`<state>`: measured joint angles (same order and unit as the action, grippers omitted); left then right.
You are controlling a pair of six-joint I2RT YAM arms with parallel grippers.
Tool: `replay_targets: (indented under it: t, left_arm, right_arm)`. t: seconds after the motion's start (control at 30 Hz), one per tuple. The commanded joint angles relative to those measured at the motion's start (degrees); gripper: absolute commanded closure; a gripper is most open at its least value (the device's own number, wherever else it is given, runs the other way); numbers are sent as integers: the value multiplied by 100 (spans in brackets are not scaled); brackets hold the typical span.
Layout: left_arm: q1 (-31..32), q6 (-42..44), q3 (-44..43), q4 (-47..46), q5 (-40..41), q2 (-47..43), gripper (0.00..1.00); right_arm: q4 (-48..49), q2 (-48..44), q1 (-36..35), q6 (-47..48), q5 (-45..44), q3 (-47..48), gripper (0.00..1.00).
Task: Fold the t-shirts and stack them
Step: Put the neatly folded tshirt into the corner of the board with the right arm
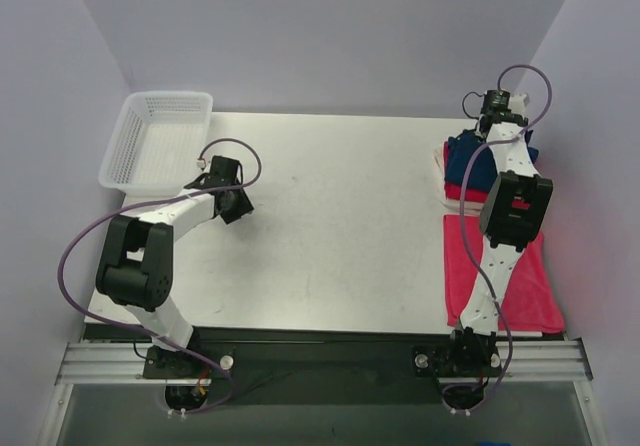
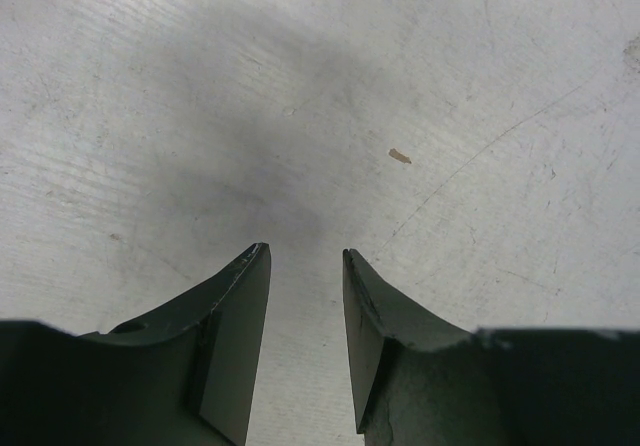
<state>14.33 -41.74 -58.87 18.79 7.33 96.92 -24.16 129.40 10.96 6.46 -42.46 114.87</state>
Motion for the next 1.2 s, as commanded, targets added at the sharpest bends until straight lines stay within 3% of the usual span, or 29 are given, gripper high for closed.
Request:
replay_targets:
  t: [0.0,0.07,0.2,0.3,0.5,0.7,0.8,0.87,0.9,0.97,1.17]
  left_arm:
    - [53,43,-291,29,93,55,55]
    - [61,43,-309,20,84,81,55]
    - [123,69,-362,-24,84,134,54]
    - [176,104,-414,-77,102,160,54]
    - [246,210,-423,-279,32,143,54]
    - [377,455,-344,-656,-267,90,53]
    - [430,526,-169,-919,-407,-15,43]
    - [439,552,137,-1278,-496,-208,28]
    - [439,587,226,-1403,-557,-270,15]
    - [448,658,376,-1553,-584,-411,7]
    - [545,816,482,-1527,-400,-534,3]
  right_arm:
    - [78,111,134,207,-518,396,100]
    - [87,146,134,154,-667,413,100]
    - [87,24,143,14,-764,361,44]
    - [87,-221,108,-22,-851,317,33]
    - [78,-740,-181,84,-1054,168,30]
    - [-9,-1784,-814,-565,-642,-895,27]
    - [-202,-2331,-1051,-1067,-27,-1430,25]
    - [-316,-2707,-1305,-1356,438,-1895,24]
    - [-317,-2840,-1394,-1410,605,-2107,23]
    - [-317,-3217,-1500,-1594,1106,-2450,22]
    - [269,-4000,-2053,-2087,2177,-3882,20]
